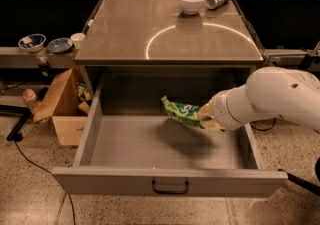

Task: Place green rice chip bag into top drawer

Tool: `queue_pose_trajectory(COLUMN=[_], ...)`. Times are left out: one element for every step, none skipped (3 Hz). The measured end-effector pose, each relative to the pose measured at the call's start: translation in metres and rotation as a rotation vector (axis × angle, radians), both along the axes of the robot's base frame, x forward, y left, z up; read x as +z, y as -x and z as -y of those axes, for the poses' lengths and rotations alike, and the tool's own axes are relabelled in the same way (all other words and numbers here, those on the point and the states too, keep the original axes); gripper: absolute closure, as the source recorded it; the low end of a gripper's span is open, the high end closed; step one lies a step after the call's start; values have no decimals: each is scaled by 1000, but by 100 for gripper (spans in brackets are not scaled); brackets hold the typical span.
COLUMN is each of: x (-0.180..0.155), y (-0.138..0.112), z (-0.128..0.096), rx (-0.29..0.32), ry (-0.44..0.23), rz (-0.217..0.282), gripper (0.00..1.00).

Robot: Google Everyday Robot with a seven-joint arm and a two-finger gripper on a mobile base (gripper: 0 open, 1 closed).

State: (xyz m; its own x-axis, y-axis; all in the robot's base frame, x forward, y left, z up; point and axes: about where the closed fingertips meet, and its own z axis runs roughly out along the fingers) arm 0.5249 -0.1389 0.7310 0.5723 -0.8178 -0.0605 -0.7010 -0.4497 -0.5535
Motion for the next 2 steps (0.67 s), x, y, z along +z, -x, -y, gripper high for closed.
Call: queue_pose_trajectory(x=[0,0], y=[0,0], z=[0,0], rx=[0,0], ry=[0,0], rz=[0,0], gripper=[35,12])
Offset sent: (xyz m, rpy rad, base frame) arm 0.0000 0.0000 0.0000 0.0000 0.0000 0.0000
